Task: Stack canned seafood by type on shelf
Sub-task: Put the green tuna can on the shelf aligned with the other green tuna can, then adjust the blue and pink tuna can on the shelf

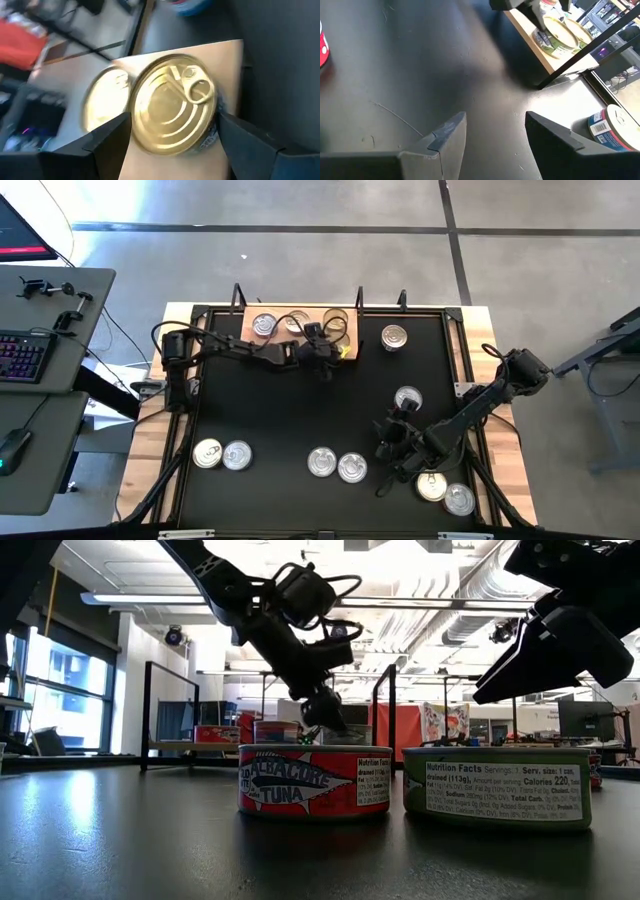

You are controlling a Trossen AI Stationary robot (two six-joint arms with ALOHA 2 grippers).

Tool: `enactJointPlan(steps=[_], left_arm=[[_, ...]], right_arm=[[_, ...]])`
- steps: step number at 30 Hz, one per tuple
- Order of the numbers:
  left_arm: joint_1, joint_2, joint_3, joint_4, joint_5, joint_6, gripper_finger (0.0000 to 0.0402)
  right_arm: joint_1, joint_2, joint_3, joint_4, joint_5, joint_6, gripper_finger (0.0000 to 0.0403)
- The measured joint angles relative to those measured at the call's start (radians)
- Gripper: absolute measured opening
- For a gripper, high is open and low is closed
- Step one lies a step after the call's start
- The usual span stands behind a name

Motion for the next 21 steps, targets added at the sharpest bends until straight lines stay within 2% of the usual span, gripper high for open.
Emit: enactJointPlan(steps=[5, 9, 12, 15, 18, 21], left_arm=[[-0.001, -0.001, 0.0, 0.004, -0.04, 0.004, 0.0284], [-0.045, -0.031, 0.0, -0.017, -0.096, -0.027, 0.0284], [-0.085, -0.072, 0.0, -0.074, -0.165, -0.029, 0.0283], [-0.101, -0.131, 0.0, -0.159, -0.19, -0.079, 0.0282], [-0.06, -0.202, 0.0, -0.253, -0.178, -0.191, 0.028], [0.026, -0.251, 0.0, -0.341, -0.147, -0.31, 0.0275]], right_arm=[[0.0, 0.0, 0.0, 0.0, 0.0, 0.0, 0.0194], [0.0, 0.0, 0.0, 0.0, 0.002, 0.0, 0.0194], [0.0, 0.0, 0.0, 0.0, 0.006, 0.0, 0.0194], [0.0, 0.0, 0.0, 0.002, 0.006, 0.0, 0.0194], [0.0, 0.0, 0.0, 0.007, 0.006, 0.0, 0.0194], [0.0, 0.0, 0.0, 0.013, 0.014, 0.0, 0.0194]])
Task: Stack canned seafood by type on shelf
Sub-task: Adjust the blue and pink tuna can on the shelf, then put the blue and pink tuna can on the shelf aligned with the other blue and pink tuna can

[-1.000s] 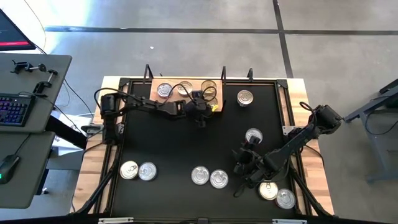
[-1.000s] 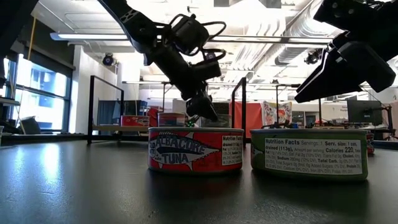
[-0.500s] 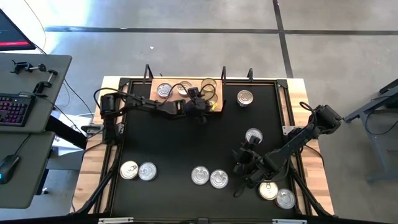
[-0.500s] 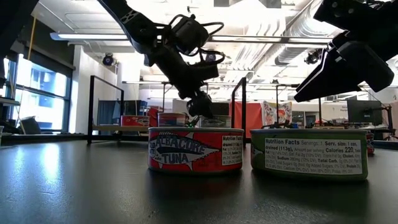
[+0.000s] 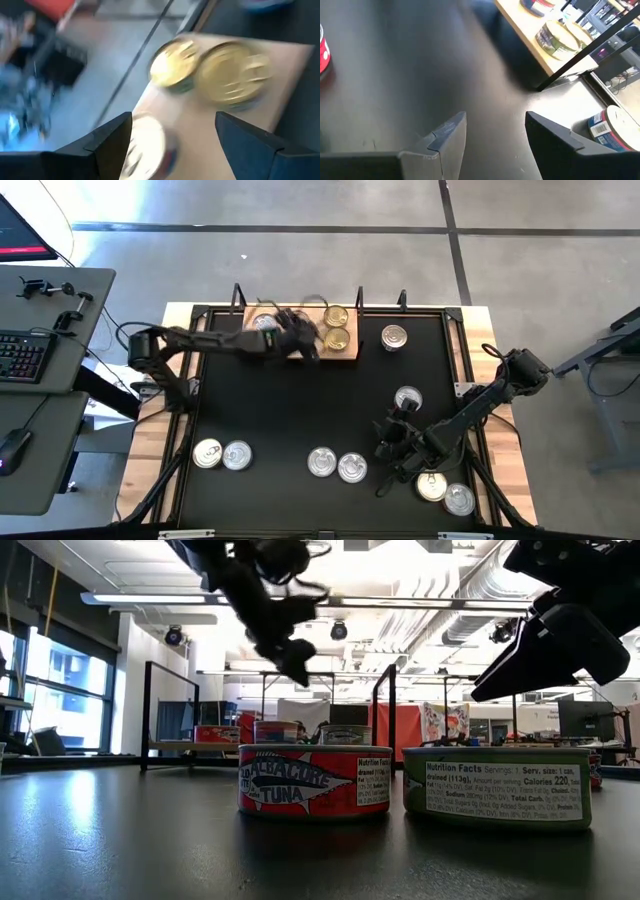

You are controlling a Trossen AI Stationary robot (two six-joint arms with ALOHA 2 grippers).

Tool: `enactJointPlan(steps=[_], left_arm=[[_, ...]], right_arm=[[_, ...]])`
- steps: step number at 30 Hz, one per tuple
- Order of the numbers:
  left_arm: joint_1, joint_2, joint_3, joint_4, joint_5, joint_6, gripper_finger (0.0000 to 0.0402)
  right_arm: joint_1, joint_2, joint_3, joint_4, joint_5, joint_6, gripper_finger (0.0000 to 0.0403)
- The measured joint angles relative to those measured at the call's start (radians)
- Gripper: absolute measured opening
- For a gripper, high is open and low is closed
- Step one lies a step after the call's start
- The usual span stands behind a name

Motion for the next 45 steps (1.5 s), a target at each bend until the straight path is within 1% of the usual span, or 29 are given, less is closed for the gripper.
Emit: enactJointPlan(steps=[2, 4, 6, 8, 12, 15, 19, 23, 26, 30, 33, 36, 40, 42, 45], left_arm=[[0.07, -0.008, 0.0, -0.041, 0.046, -0.065, 0.027], [0.146, -0.002, 0.0, -0.066, 0.139, -0.097, 0.0266], [0.215, 0.026, 0.0, -0.057, 0.239, -0.118, 0.0261], [0.269, 0.058, 0.0, -0.048, 0.292, -0.147, 0.0255], [0.327, 0.106, 0.0, -0.01, 0.305, -0.146, 0.0239], [0.346, 0.128, 0.003, 0.025, 0.303, -0.127, 0.0228], [0.352, 0.136, 0.002, 0.063, 0.305, -0.094, 0.0216], [0.348, 0.13, 0.0, 0.07, 0.304, -0.093, 0.0211], [0.334, 0.117, -0.001, 0.052, 0.271, -0.072, 0.0211], [0.295, 0.07, 0.009, -0.009, 0.199, -0.048, 0.0211], [0.248, 0.008, 0.023, -0.055, 0.183, -0.041, 0.0211], [0.171, -0.072, 0.023, -0.129, 0.182, -0.055, 0.0211], [0.001, -0.177, 0.021, -0.255, 0.18, -0.193, 0.0211], [-0.115, -0.22, 0.003, -0.277, 0.18, -0.248, 0.0211], [-0.297, -0.253, -0.032, -0.296, 0.183, -0.335, 0.0211]], right_arm=[[0.0, 0.0, 0.0, 0.003, 0.019, 0.0, 0.0194], [-0.002, 0.0, 0.0, 0.005, 0.032, 0.0, 0.0194], [-0.007, 0.0, 0.0, 0.005, 0.037, 0.0, 0.0194], [-0.015, 0.0, 0.0, 0.006, 0.037, 0.0, 0.0194], [-0.033, 0.0, 0.0, 0.006, 0.037, 0.0, 0.0194], [-0.043, 0.0, 0.0, 0.006, 0.038, 0.0, 0.0194], [-0.053, 0.0, 0.0, 0.006, 0.037, 0.0, 0.0194], [-0.053, 0.0, 0.0, 0.008, 0.035, 0.0, 0.0194], [-0.053, 0.0, 0.0, 0.009, 0.033, 0.0, 0.0194], [-0.053, 0.0, 0.0, 0.018, 0.043, 0.005, 0.0194], [-0.053, 0.0, 0.0, 0.038, 0.069, 0.001, 0.0194], [-0.061, 0.0, 0.0, 0.059, 0.07, 0.001, 0.0194], [-0.071, 0.0, 0.0, 0.091, 0.062, 0.0, 0.0194], [-0.074, 0.0, 0.0, 0.097, 0.062, 0.0, 0.0194], [-0.079, 0.003, 0.0, 0.104, 0.063, 0.0, 0.0194]])
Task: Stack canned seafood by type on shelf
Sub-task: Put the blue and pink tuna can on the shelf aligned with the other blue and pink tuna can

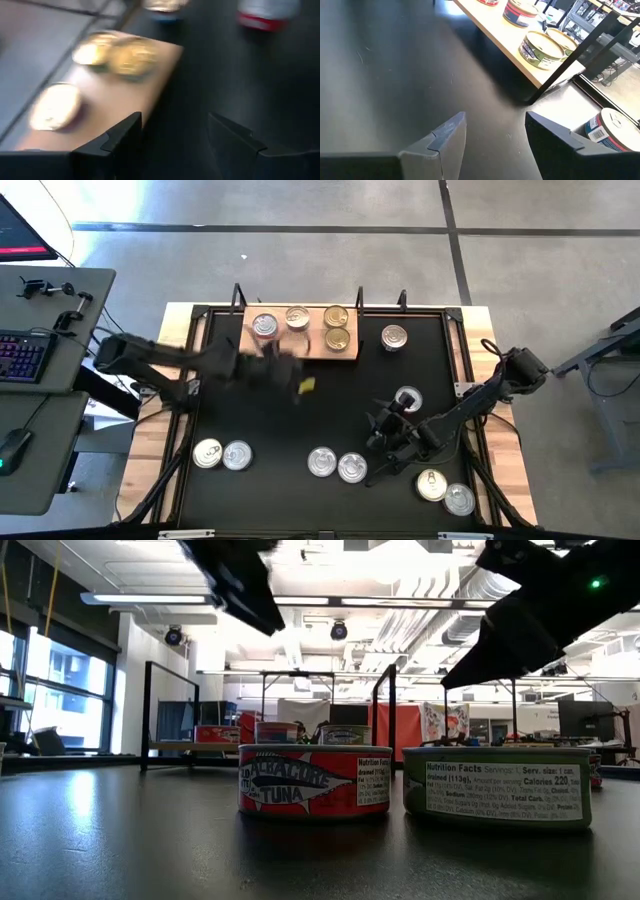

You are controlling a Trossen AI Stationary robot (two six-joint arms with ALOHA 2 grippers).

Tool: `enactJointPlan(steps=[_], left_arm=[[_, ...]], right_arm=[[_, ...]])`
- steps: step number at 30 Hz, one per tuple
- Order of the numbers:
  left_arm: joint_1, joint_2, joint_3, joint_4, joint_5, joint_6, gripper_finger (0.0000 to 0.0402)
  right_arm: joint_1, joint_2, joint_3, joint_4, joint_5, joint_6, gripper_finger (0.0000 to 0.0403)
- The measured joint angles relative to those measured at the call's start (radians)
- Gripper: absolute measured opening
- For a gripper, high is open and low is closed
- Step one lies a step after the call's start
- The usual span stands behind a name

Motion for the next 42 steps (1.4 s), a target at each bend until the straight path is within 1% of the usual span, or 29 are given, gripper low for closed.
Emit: enactJointPlan(steps=[3, 6, 8, 12, 14, 17, 20, 23, 26, 28, 31, 34, 38, 39, 40, 42], left_arm=[[-0.175, -0.007, -0.023, -0.021, -0.021, -0.107, 0.0211], [-0.32, -0.005, -0.055, -0.052, -0.072, -0.269, 0.0211], [-0.397, -0.005, -0.062, -0.125, -0.097, -0.422, 0.0211], [-0.527, -0.008, -0.062, -0.365, -0.101, -0.827, 0.0211], [-0.583, -0.01, -0.062, -0.488, -0.06, -1.045, 0.0211], [-0.656, -0.009, -0.062, -0.628, 0.081, -1.303, 0.0211], [-0.721, -0.01, -0.062, -0.714, 0.182, -1.507, 0.0211], [-0.768, -0.007, -0.062, -0.757, 0.249, -1.655, 0.0211], [-0.798, -0.003, -0.079, -0.754, 0.282, -1.746, 0.0211], [-0.806, -0.003, -0.121, -0.71, 0.316, -1.779, 0.0211], [-0.81, -0.003, -0.199, -0.63, 0.4, -1.774, 0.0211], [-0.81, -0.003, -0.279, -0.58, 0.417, -1.793, 0.0211], [-0.795, -0.009, -0.344, -0.535, 0.389, -1.776, 0.0211], [-0.79, -0.009, -0.349, -0.534, 0.364, -1.776, 0.0211], [-0.782, -0.009, -0.353, -0.537, 0.32, -1.776, 0.0211], [-0.759, -0.001, -0.366, -0.523, 0.177, -1.768, 0.0211]], right_arm=[[0.0, 0.017, 0.0, 0.014, 0.0, 0.0, 0.0194], [0.0, 0.05, 0.0, 0.028, 0.004, 0.0, 0.0194], [-0.001, 0.078, 0.0, 0.035, 0.004, 0.0, 0.0194], [-0.002, 0.133, 0.0, 0.06, 0.005, -0.001, 0.0194], [-0.002, 0.155, 0.0, 0.078, 0.006, -0.002, 0.0194], [-0.012, 0.176, 0.0, 0.114, 0.008, -0.035, 0.0194], [-0.028, 0.18, 0.0, 0.165, 0.002, -0.084, 0.0194], [-0.04, 0.18, 0.0, 0.222, -0.006, -0.15, 0.0194], [-0.047, 0.18, 0.0, 0.274, -0.009, -0.201, 0.0194], [-0.047, 0.18, 0.0, 0.294, -0.011, -0.224, 0.0194], [-0.047, 0.18, 0.0, 0.317, -0.014, -0.252, 0.0194], [-0.047, 0.18, 0.0, 0.32, -0.02, -0.255, 0.0194], [-0.048, 0.18, 0.0, 0.321, -0.021, -0.255, 0.0194], [-0.048, 0.18, 0.0, 0.322, -0.021, -0.255, 0.0194], [-0.05, 0.18, 0.0, 0.323, -0.021, -0.255, 0.0194], [-0.053, 0.18, 0.0, 0.326, -0.021, -0.255, 0.0194]])
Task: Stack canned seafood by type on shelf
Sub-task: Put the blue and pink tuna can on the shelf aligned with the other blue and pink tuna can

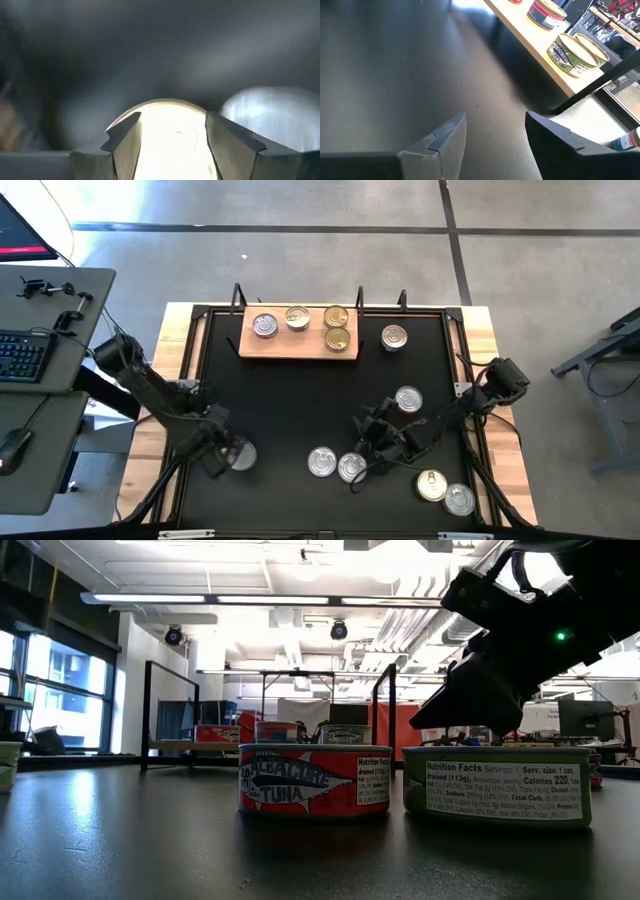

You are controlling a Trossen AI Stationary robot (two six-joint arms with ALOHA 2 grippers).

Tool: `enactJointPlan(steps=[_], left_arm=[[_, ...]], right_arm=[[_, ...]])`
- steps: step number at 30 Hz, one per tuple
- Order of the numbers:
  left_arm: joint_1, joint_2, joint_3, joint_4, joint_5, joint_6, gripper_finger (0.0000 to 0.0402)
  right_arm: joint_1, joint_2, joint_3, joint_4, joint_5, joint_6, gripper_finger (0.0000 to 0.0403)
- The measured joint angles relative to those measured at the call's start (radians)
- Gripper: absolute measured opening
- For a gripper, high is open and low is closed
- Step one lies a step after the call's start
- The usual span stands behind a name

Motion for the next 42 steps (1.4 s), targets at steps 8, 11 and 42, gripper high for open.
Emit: enactJointPlan(steps=[8, 11, 42], left_arm=[[0.103, -0.003, 0.024, 0.155, -0.445, 0.324, 0.0211], [0.125, 0.0, 0.073, 0.153, -0.358, 0.545, 0.0211], [0.25, -0.001, -0.03, 0.327, -0.419, 0.927, 0.0129]], right_arm=[[-0.013, 0.0, 0.0, 0.015, -0.027, -0.008, 0.0194], [-0.012, 0.0, 0.0, 0.015, -0.032, -0.008, 0.0194], [-0.027, 0.0, 0.0, 0.036, -0.028, -0.008, 0.0194]])
